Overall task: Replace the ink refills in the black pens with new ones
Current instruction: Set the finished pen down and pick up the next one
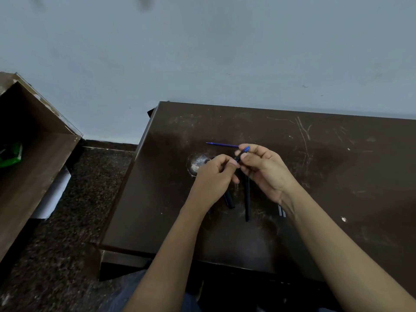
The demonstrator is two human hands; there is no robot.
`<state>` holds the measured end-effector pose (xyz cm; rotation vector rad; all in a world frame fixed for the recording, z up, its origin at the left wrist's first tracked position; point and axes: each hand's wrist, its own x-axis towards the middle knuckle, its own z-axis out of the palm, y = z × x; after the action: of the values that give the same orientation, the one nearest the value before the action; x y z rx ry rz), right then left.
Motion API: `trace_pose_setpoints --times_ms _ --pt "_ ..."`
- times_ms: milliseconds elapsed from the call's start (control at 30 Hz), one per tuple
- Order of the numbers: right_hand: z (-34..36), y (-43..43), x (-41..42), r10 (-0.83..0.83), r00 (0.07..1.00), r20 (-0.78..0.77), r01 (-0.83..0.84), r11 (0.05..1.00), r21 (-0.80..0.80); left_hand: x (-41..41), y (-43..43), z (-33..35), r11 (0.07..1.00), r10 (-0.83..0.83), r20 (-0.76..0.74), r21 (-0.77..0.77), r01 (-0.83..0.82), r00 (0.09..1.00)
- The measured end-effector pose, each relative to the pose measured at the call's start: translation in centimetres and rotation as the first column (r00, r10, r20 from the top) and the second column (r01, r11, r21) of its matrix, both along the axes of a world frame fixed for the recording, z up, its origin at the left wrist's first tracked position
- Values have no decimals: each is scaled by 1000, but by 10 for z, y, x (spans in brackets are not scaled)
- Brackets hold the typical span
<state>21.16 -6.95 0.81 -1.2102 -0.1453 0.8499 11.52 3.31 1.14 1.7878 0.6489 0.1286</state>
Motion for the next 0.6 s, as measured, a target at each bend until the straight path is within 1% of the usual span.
trace_pose_setpoints --times_ms 67,167,233,333,533,600 --pt "2 -1 2 24 998 -53 -23 999 23 0 0 0 1000 -4 0 17 4 1000" --pt "-1 1 -2 74 997 -34 -76 995 -64 1 0 -2 1000 -9 4 12 9 1000" --pt "-2 2 -4 57 998 -23 -59 994 -96 1 0 -2 1000 -17 -8 6 17 1000" --pt "-2 1 -2 8 998 -69 -11 999 -42 0 1 -1 1000 -22 -10 6 22 1000" --pt "3 3 -2 -31 987 -160 38 998 41 0 3 0 999 -48 -36 20 48 998" --pt "6 3 -1 -38 986 -160 50 996 67 0 3 1 999 -49 -38 22 49 998"
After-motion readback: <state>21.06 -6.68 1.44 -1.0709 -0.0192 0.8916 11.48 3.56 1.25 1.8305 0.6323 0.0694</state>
